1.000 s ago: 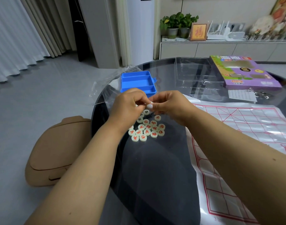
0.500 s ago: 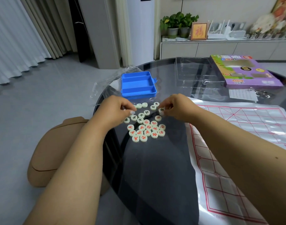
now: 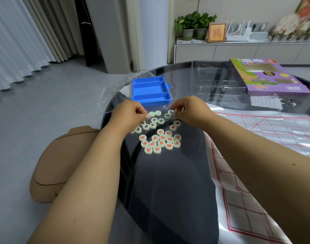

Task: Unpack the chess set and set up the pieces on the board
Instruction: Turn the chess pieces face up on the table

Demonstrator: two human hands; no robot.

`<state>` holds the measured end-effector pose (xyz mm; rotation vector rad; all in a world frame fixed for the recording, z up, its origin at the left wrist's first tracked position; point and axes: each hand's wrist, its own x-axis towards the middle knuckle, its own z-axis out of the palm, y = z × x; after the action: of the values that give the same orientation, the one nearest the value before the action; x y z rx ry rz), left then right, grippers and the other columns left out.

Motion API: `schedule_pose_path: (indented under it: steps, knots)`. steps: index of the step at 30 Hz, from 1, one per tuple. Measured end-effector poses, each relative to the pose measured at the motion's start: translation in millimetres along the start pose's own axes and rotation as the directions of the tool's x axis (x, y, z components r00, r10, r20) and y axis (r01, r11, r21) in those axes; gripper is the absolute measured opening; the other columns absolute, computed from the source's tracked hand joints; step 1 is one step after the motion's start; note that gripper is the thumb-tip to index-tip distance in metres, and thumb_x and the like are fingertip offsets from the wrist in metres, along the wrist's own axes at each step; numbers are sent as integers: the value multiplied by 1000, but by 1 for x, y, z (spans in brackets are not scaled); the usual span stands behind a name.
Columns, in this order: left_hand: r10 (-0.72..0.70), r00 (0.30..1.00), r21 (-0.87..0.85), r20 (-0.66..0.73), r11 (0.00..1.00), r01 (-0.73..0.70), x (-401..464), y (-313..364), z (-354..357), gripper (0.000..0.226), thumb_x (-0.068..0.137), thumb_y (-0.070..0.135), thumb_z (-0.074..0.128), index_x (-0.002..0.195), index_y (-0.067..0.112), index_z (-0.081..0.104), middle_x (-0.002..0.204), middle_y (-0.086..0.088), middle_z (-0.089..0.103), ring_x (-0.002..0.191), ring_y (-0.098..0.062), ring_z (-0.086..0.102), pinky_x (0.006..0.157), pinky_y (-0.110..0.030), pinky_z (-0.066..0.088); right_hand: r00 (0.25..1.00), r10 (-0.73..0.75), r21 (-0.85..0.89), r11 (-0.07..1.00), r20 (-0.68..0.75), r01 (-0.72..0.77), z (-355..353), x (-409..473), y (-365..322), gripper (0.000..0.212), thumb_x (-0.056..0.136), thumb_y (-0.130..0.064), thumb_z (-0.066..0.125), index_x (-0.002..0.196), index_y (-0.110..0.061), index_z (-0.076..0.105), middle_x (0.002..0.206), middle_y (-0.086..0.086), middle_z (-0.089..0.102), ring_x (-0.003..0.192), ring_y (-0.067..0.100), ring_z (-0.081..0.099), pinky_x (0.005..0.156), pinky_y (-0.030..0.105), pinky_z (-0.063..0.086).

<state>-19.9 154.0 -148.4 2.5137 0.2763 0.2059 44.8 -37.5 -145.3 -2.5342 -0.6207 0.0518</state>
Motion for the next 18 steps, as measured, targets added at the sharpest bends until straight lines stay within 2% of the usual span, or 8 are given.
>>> schedule_pose_path:
  steps: [3, 6, 9, 12, 16, 18]
  knots:
    - [-34, 998, 60, -62, 997, 38, 15, -3, -4, 12, 80, 33, 75, 73, 26, 68, 73, 10, 65, 79, -12, 63, 78, -32, 51, 1000, -24, -43, 999, 1, 24, 5, 14, -16, 28, 89, -14, 59, 115, -20, 66, 110, 0, 66, 94, 17, 61, 81, 28, 51]
    - [-76, 997, 142, -6, 987, 77, 26, 2, -3, 16, 78, 33, 76, 68, 26, 67, 69, 12, 63, 82, -17, 64, 87, -42, 52, 997, -54, -141, 988, 50, 61, 14, 28, -28, 27, 89, -20, 60, 115, -22, 66, 111, 0, 66, 100, 19, 60, 87, 31, 51]
    - [-64, 994, 225, 88, 973, 43, 33, 8, -4, 13, 77, 30, 78, 69, 28, 69, 73, 16, 63, 89, -17, 64, 91, -44, 51, 994, -54, -245, 967, 99, 77, 23, 36, -33, 24, 88, -21, 60, 110, -26, 68, 109, -1, 68, 98, 20, 60, 89, 37, 52]
    - [-58, 989, 276, 138, 961, 18, 38, 9, -6, 10, 76, 26, 80, 72, 28, 71, 80, 9, 69, 85, -15, 65, 88, -40, 53, 990, -32, -221, 973, 140, 62, 22, 39, -33, 23, 88, -19, 62, 110, -23, 69, 109, 1, 67, 98, 20, 61, 89, 35, 52]
    - [-22, 987, 280, 160, 960, -24, 42, 8, -6, 18, 75, 19, 81, 67, 29, 68, 81, 7, 69, 78, -11, 64, 73, -29, 53, 988, -52, -218, 972, 148, 84, 20, 41, -33, 22, 87, -17, 64, 108, -19, 68, 111, 2, 66, 100, 20, 60, 90, 34, 51]
    - [12, 986, 284, 165, 957, -59, 43, 7, -6, 14, 77, 18, 78, 72, 28, 70, 81, 8, 68, 78, -10, 63, 73, -28, 52, 986, -65, -235, 967, 156, 101, 20, 41, -35, 21, 88, -18, 63, 108, -17, 67, 110, 3, 65, 101, 21, 59, 89, 32, 50]
